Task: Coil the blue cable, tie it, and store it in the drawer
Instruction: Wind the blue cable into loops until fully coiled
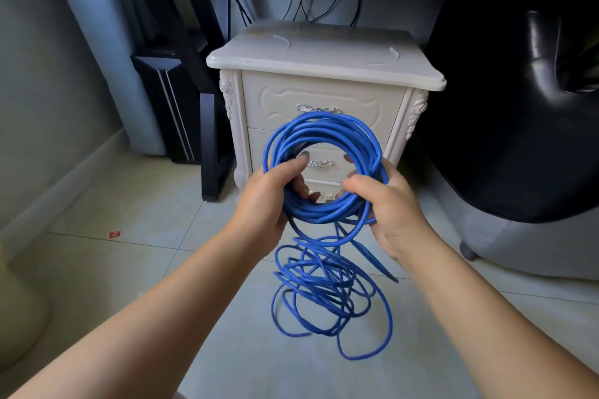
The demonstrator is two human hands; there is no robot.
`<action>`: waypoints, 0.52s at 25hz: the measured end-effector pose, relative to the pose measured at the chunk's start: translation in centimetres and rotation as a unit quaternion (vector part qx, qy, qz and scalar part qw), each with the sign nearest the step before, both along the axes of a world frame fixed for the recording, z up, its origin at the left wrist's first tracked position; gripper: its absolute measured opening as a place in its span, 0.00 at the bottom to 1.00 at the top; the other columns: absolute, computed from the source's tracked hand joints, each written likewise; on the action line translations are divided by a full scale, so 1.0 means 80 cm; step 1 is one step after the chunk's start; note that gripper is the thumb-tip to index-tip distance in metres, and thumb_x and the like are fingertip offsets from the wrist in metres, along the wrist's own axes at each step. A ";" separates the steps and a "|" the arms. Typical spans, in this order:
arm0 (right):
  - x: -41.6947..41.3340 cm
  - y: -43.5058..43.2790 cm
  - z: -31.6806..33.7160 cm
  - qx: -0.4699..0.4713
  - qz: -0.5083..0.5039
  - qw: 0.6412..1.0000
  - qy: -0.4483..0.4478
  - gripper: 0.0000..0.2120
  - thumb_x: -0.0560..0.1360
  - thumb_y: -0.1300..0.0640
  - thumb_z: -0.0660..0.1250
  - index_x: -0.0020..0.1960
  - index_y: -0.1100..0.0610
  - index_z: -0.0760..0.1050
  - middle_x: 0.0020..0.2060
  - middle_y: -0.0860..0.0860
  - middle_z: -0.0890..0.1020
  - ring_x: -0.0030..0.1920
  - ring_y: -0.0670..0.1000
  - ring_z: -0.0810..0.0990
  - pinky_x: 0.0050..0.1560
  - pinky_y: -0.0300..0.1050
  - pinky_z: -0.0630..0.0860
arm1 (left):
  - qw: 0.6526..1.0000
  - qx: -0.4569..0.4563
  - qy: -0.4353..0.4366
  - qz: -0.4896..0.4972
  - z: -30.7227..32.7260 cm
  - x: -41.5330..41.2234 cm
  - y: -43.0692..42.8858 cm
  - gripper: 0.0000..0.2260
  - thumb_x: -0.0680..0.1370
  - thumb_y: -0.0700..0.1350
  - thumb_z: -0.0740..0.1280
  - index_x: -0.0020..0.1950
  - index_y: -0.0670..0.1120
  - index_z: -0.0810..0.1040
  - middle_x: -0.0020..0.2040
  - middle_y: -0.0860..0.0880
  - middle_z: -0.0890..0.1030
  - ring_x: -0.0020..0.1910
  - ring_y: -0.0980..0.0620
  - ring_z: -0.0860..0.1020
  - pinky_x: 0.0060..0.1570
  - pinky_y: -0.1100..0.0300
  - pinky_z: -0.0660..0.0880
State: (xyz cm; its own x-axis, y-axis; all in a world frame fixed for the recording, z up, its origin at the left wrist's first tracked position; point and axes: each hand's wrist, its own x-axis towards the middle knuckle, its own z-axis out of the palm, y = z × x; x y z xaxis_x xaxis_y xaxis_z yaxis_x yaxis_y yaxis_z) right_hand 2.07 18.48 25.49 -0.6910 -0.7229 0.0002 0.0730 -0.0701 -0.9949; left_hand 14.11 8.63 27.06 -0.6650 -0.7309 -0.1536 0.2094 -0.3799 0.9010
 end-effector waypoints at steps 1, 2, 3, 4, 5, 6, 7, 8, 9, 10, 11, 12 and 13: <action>-0.003 0.000 0.000 0.002 -0.011 1.000 0.005 0.11 0.60 0.60 0.69 0.40 0.47 0.77 0.35 0.51 0.74 0.41 0.57 0.75 0.56 0.65 0.75 | 0.999 -0.018 -0.025 -0.036 0.001 0.002 -0.004 0.06 0.78 0.42 0.68 0.41 0.43 0.76 0.29 0.48 0.75 0.31 0.50 0.76 0.50 0.48 0.76; -0.006 0.001 0.002 0.005 -0.020 1.000 0.016 0.11 0.60 0.61 0.68 0.38 0.47 0.76 0.34 0.50 0.74 0.40 0.56 0.74 0.51 0.61 0.76 | 0.996 -0.038 -0.048 -0.070 0.001 0.005 -0.010 0.05 0.77 0.43 0.70 0.44 0.43 0.78 0.34 0.47 0.80 0.37 0.48 0.80 0.52 0.48 0.76; -0.007 0.001 0.005 0.010 -0.027 0.999 0.035 0.12 0.60 0.62 0.66 0.38 0.47 0.76 0.33 0.48 0.74 0.38 0.53 0.74 0.48 0.57 0.75 | 0.991 -0.057 -0.060 -0.103 0.002 0.009 -0.016 0.06 0.75 0.45 0.72 0.49 0.44 0.80 0.41 0.46 0.84 0.44 0.46 0.82 0.54 0.49 0.76; -0.009 0.002 0.006 0.024 -0.034 0.997 0.064 0.13 0.60 0.63 0.66 0.40 0.48 0.76 0.32 0.47 0.74 0.36 0.51 0.74 0.45 0.54 0.75 | 0.987 -0.080 -0.063 -0.128 0.001 0.011 -0.025 0.13 0.72 0.46 0.73 0.56 0.46 0.80 0.49 0.45 0.85 0.51 0.46 0.83 0.56 0.51 0.77; -0.010 0.002 0.007 0.046 -0.038 0.993 0.101 0.14 0.60 0.63 0.66 0.42 0.49 0.77 0.32 0.47 0.74 0.35 0.49 0.73 0.43 0.51 0.75 | 0.982 -0.115 -0.061 -0.139 0.001 0.014 -0.031 0.19 0.71 0.46 0.73 0.62 0.49 0.78 0.55 0.46 0.84 0.54 0.48 0.83 0.56 0.53 0.77; -0.009 0.002 0.007 0.070 -0.038 0.987 0.143 0.14 0.62 0.64 0.66 0.45 0.50 0.77 0.32 0.46 0.75 0.35 0.48 0.73 0.42 0.48 0.74 | 0.975 -0.163 -0.064 -0.137 0.001 0.015 -0.034 0.24 0.70 0.45 0.74 0.66 0.52 0.76 0.58 0.47 0.83 0.54 0.51 0.82 0.55 0.57 0.77; -0.007 0.002 0.005 0.094 -0.033 0.977 0.188 0.15 0.64 0.66 0.67 0.46 0.50 0.76 0.33 0.44 0.76 0.34 0.47 0.73 0.41 0.45 0.72 | 0.963 -0.223 -0.074 -0.132 0.001 0.016 -0.033 0.28 0.69 0.43 0.75 0.68 0.53 0.74 0.59 0.49 0.82 0.52 0.54 0.82 0.54 0.61 0.76; -0.004 0.002 0.004 0.112 -0.024 0.966 0.234 0.15 0.65 0.67 0.67 0.46 0.49 0.75 0.33 0.43 0.77 0.34 0.46 0.72 0.40 0.44 0.71 | 0.941 -0.298 -0.098 -0.125 0.002 0.017 -0.031 0.30 0.69 0.41 0.77 0.69 0.54 0.72 0.60 0.51 0.80 0.52 0.57 0.82 0.54 0.64 0.76; 0.000 0.002 0.004 0.128 -0.012 0.953 0.274 0.15 0.66 0.67 0.67 0.45 0.48 0.74 0.33 0.42 0.77 0.34 0.46 0.72 0.39 0.44 0.71 | 0.905 -0.385 -0.140 -0.117 0.000 0.017 -0.028 0.32 0.69 0.40 0.77 0.70 0.55 0.71 0.60 0.51 0.79 0.52 0.59 0.81 0.55 0.66 0.75; 0.004 0.002 0.005 0.138 -0.002 0.940 0.311 0.16 0.66 0.66 0.67 0.45 0.47 0.73 0.33 0.42 0.77 0.35 0.46 0.73 0.40 0.45 0.72 | 0.858 -0.468 -0.182 -0.105 -0.004 0.016 -0.025 0.32 0.69 0.40 0.77 0.70 0.55 0.71 0.59 0.52 0.77 0.53 0.60 0.79 0.56 0.67 0.74; 0.008 0.002 0.007 0.143 0.007 0.927 0.347 0.16 0.65 0.66 0.66 0.46 0.46 0.73 0.35 0.42 0.78 0.37 0.48 0.74 0.41 0.45 0.73 | 0.821 -0.525 -0.207 -0.089 -0.007 0.015 -0.023 0.30 0.69 0.42 0.76 0.69 0.55 0.72 0.58 0.53 0.77 0.53 0.60 0.79 0.55 0.67 0.73; 0.011 0.001 0.008 0.145 0.014 0.913 0.380 0.17 0.65 0.65 0.67 0.48 0.47 0.74 0.37 0.43 0.78 0.39 0.49 0.75 0.42 0.46 0.74 | 0.805 -0.546 -0.218 -0.072 -0.010 0.015 -0.023 0.26 0.69 0.44 0.76 0.65 0.55 0.74 0.54 0.55 0.78 0.50 0.60 0.78 0.52 0.67 0.73; 0.013 0.001 0.009 0.144 0.017 0.904 0.403 0.17 0.65 0.65 0.67 0.50 0.48 0.75 0.40 0.44 0.79 0.42 0.50 0.76 0.44 0.47 0.75 | 0.808 -0.543 -0.222 -0.054 -0.010 0.014 -0.022 0.20 0.69 0.45 0.75 0.59 0.54 0.77 0.48 0.57 0.80 0.45 0.61 0.78 0.46 0.66 0.73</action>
